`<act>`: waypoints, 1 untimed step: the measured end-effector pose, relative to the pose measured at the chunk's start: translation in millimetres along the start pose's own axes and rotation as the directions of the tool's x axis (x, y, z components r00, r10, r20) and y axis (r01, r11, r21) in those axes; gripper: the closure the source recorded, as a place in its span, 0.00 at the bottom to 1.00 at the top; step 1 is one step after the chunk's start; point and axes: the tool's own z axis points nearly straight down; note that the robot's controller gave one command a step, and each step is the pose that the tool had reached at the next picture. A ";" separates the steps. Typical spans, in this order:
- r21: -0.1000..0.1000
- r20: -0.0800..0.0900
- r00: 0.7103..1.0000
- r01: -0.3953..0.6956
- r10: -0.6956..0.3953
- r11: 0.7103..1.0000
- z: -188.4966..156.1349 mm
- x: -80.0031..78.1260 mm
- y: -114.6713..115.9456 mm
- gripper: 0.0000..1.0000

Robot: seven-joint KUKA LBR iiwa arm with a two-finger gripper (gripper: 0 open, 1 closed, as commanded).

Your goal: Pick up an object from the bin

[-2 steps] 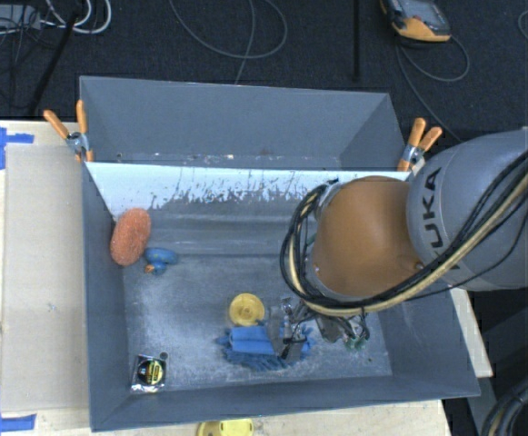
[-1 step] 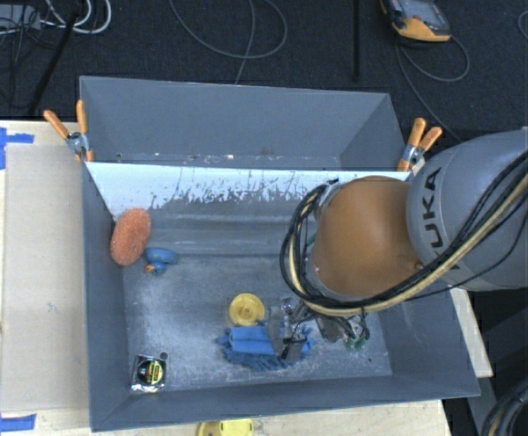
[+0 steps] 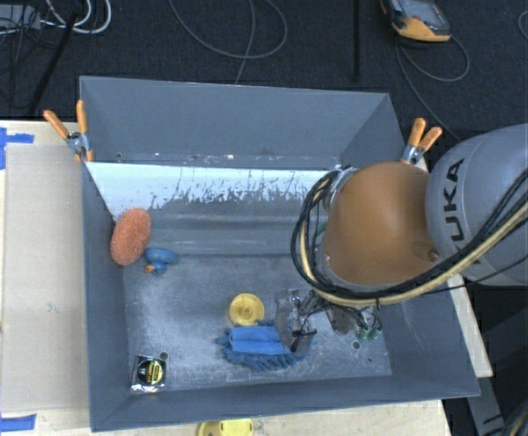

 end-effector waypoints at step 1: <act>0.001 0.009 1.000 0.009 -0.009 1.000 -18.6 -11.2 1.6 1.00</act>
Offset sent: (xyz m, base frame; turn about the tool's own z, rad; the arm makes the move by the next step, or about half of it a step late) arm 0.0046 0.0258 -0.0200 0.1193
